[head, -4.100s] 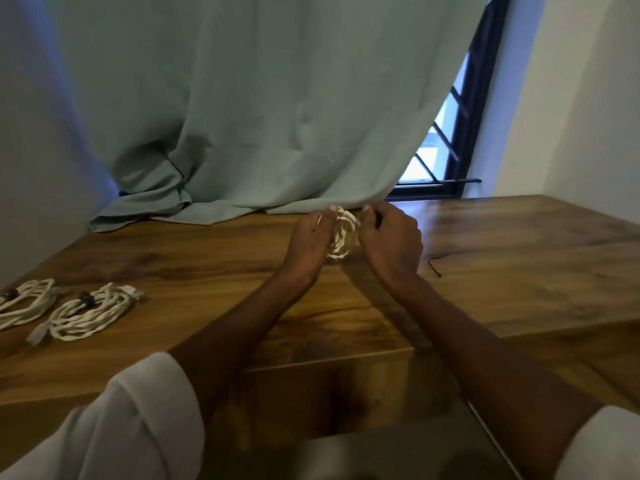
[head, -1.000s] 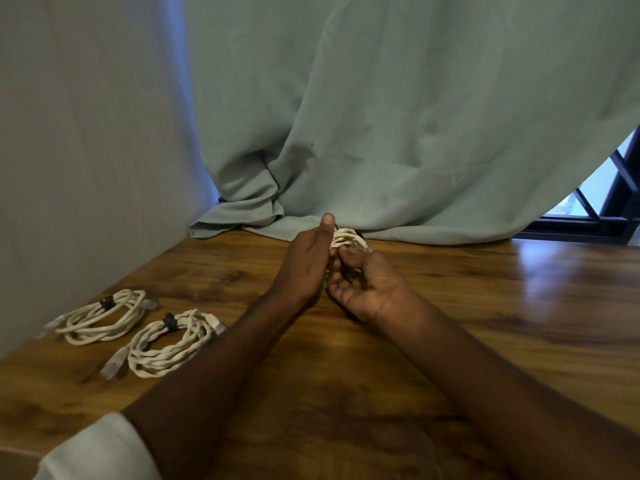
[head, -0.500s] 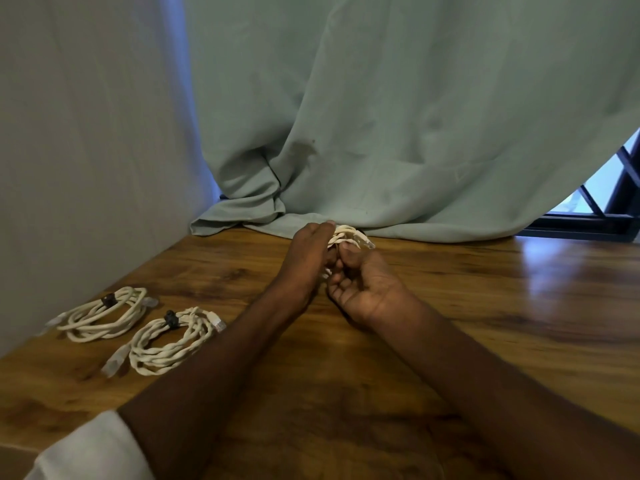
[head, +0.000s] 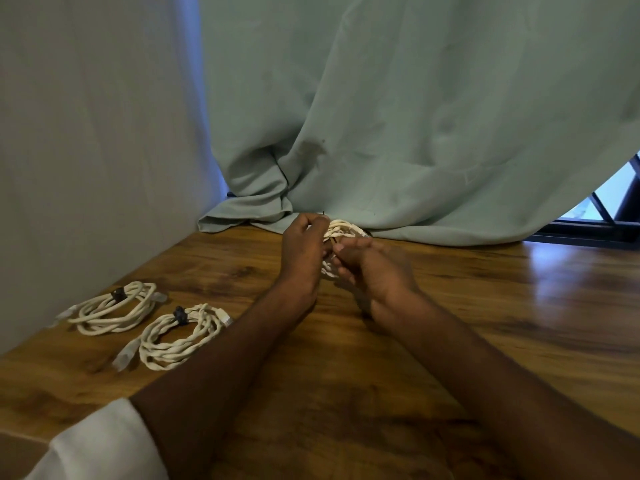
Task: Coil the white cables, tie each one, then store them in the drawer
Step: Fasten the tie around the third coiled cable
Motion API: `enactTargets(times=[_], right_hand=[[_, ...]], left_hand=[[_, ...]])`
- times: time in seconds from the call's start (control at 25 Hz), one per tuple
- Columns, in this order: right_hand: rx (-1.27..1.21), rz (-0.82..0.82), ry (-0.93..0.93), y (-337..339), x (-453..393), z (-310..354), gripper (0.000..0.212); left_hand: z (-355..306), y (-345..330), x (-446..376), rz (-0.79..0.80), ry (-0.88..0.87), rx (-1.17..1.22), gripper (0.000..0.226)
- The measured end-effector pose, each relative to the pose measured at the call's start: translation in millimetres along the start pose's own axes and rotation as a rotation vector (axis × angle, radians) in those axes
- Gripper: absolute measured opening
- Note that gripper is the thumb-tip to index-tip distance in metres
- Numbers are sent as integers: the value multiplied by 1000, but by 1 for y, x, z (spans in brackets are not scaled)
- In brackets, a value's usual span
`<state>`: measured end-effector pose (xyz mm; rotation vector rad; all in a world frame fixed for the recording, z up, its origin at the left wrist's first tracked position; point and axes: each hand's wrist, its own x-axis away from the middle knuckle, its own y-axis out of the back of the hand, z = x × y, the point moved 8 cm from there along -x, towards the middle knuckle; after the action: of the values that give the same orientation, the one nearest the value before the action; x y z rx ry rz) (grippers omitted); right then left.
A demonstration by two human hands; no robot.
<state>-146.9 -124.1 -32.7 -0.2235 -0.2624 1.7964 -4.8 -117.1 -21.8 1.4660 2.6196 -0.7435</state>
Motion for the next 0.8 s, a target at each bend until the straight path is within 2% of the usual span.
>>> enactTargets(times=[0.16,0.24,0.32,0.44,0.64,0.8], right_hand=[[458,-142,425,3,13,31,18],[642,-177,557,-1,15,39,21],[690,-152,617,-4,14,41,21],[583,-84,546,-3,11,40,18],[111,159,176,-10,3,23,14],[-162,265,0,-15,0,15,20]], left_hand=[[0,0,-1,-3,6,23,5],[0,1,-2,-6,-9,18,4],[-1,4,-4,-23,-19,14,5],[-3,6,-4,-46,-39,3,6],[-3,14,-8,-75,-49,-16,7],[-3,15,-10,-76,-35,2,9]])
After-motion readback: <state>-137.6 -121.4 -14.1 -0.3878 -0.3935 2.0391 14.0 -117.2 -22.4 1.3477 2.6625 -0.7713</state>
